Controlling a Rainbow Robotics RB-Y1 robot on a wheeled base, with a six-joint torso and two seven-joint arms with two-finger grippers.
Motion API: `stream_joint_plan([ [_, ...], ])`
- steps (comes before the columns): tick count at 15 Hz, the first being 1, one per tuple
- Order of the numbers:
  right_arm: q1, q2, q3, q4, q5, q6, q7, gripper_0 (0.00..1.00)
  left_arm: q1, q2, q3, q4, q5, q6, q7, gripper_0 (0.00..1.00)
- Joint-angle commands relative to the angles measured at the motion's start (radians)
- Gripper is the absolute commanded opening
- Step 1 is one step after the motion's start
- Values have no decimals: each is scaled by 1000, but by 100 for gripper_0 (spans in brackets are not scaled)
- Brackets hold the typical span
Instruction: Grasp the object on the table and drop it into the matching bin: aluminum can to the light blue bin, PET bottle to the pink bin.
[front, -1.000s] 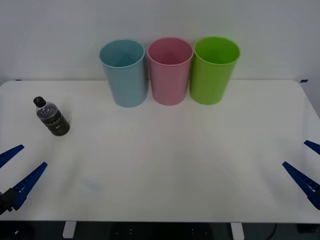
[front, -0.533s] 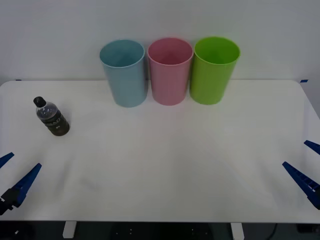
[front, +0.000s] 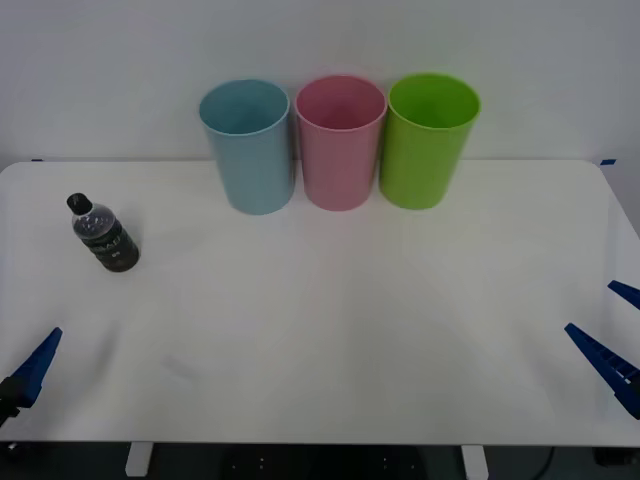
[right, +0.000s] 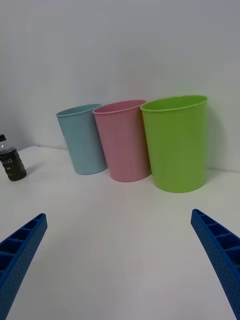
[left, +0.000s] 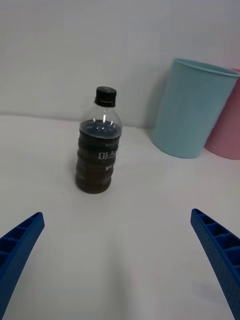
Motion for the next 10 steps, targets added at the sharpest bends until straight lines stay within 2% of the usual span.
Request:
stream_joint_plan([
  [1, 0, 0, 0, 0, 0, 0, 0, 100, -12, 0, 1, 11, 3, 30, 3, 100],
  [7, 0, 0, 0, 0, 0, 0, 0, 100, -155, 0, -17, 158, 0, 39, -25, 100],
  [10, 0, 0, 0, 0, 0, 0, 0, 100, -207, 0, -34, 189, -49, 64, -28, 100],
])
